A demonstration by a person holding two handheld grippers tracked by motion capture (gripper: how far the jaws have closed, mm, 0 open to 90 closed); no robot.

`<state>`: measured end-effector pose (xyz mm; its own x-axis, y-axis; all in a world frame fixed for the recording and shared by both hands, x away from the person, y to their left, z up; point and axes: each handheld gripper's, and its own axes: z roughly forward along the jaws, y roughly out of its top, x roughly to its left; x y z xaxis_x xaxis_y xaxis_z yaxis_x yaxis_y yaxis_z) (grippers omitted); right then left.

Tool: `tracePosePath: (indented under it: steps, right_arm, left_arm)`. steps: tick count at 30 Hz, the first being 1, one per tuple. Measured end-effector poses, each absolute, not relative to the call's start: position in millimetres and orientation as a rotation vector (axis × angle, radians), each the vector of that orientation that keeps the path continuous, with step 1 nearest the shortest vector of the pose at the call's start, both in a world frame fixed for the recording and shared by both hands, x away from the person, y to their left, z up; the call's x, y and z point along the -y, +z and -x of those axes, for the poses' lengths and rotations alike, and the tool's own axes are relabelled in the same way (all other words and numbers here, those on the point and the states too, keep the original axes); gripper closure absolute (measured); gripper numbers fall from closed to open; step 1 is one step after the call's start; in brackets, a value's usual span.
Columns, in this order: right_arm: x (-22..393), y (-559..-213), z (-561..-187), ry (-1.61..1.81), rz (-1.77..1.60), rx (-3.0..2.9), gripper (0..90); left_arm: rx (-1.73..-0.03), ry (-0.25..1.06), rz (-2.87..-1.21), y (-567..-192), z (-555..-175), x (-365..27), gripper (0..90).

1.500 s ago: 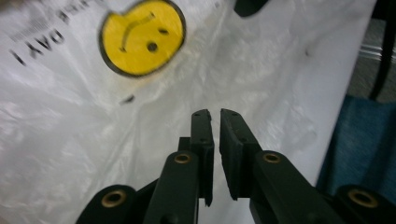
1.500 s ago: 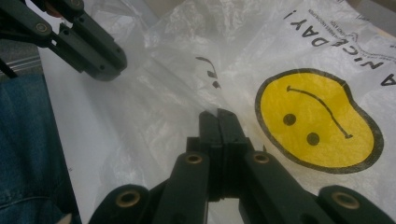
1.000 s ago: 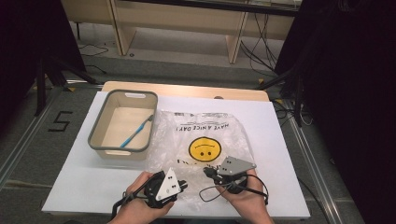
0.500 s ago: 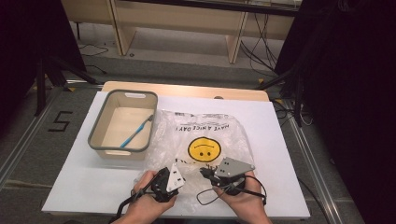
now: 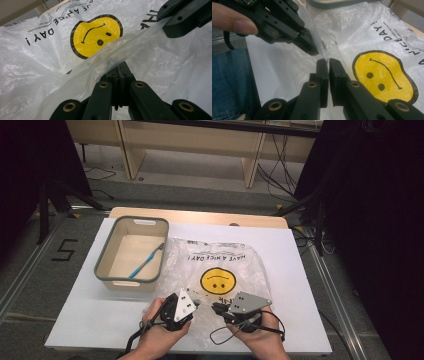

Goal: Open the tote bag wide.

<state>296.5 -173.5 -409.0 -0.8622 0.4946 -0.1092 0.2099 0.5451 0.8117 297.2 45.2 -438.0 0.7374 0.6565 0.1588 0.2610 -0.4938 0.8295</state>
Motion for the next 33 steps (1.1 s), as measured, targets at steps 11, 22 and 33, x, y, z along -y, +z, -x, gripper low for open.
tracePosePath:
  steps: [11, 22, 33]
  right_arm:
    - [180.4, -407.0, -292.0, 1.247, -0.620, -2.442, 58.7]
    - [192.0, -416.6, -282.2, 1.129, -0.551, -2.535, 43.9]
    - [186.8, -426.7, -305.1, 0.900, -0.518, -2.495, 79.9]
  left_arm:
    - [-0.697, 0.601, -2.071, -435.6, -298.8, -48.3, 89.6]
    - [-0.698, 0.606, -2.059, -433.7, -298.9, -49.2, 89.6]
    - [-0.693, 0.605, -2.053, -432.6, -298.1, -50.3, 89.6]
